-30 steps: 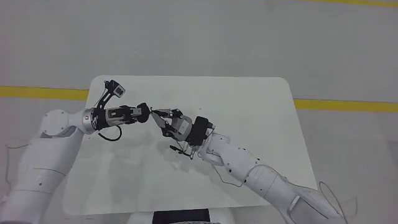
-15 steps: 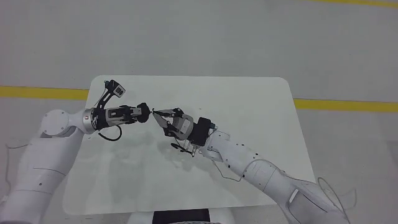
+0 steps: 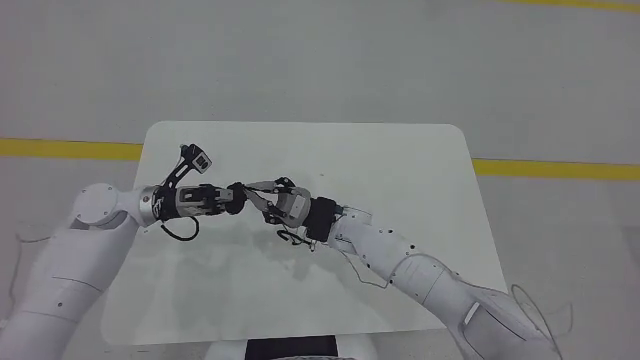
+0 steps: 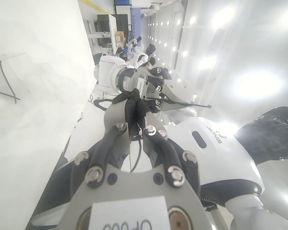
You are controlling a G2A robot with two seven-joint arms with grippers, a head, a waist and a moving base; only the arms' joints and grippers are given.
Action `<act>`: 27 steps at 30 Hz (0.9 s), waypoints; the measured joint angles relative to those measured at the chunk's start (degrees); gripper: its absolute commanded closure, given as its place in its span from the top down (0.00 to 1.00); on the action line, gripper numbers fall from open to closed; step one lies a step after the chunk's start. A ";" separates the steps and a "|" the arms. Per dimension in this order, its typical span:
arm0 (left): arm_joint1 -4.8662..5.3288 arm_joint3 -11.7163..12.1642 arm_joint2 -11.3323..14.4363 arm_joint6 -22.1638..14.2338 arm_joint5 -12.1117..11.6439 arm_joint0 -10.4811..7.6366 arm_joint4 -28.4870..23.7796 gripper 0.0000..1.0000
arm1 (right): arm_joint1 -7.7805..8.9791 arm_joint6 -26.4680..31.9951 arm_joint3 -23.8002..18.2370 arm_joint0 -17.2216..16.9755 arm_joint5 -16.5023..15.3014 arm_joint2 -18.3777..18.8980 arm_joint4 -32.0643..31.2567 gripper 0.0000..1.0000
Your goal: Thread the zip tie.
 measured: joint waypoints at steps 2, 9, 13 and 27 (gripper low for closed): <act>0.84 0.17 1.00 0.00 -0.62 -0.16 -0.84 0.00 | -0.12 -0.61 0.45 0.15 0.00 -0.02 -0.33 0.00; 3.43 1.31 4.79 0.00 -2.81 -1.41 -5.48 0.00 | -0.52 -3.17 1.78 0.71 0.00 -0.62 -1.59 0.00; 3.62 1.30 5.28 0.00 -3.04 -1.56 -5.89 0.00 | -0.52 -3.35 1.82 0.77 0.00 -0.66 -1.70 0.00; 3.60 1.30 5.24 0.00 -3.01 -1.54 -5.85 0.00 | -0.81 -4.01 1.21 0.70 0.00 -1.59 -2.89 0.00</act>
